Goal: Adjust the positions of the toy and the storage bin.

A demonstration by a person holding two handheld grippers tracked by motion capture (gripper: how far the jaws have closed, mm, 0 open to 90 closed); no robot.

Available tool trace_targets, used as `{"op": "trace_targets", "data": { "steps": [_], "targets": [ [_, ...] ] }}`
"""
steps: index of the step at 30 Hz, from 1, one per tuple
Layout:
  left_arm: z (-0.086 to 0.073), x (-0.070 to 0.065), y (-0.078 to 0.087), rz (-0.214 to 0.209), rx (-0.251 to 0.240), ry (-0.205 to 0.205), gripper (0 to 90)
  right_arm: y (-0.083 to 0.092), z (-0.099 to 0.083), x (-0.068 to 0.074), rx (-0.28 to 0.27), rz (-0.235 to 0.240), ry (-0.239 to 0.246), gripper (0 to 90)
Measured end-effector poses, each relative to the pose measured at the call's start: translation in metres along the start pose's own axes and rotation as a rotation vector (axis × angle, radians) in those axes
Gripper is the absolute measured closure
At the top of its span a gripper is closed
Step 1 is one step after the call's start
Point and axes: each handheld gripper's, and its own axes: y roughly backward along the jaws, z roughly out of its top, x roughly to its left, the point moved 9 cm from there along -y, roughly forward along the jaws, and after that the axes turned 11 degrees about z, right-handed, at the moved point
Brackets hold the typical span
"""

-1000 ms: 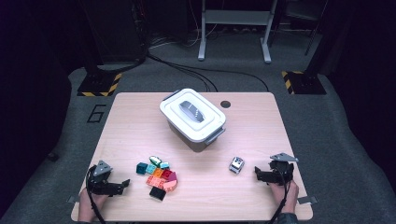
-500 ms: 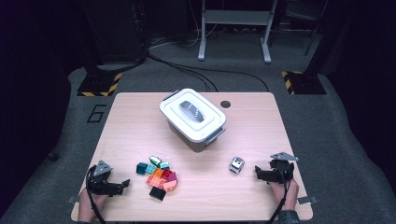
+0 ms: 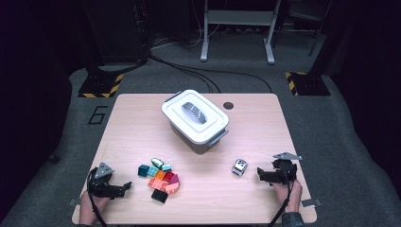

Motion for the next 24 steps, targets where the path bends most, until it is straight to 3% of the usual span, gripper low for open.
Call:
{"op": "trace_targets", "data": {
  "steps": [24],
  "targets": [
    [0.000,0.000,0.000,0.001,-0.001,0.000,0.9,0.028,0.064,0.045,-0.044,0.074,0.109,2.9]
  ]
}}
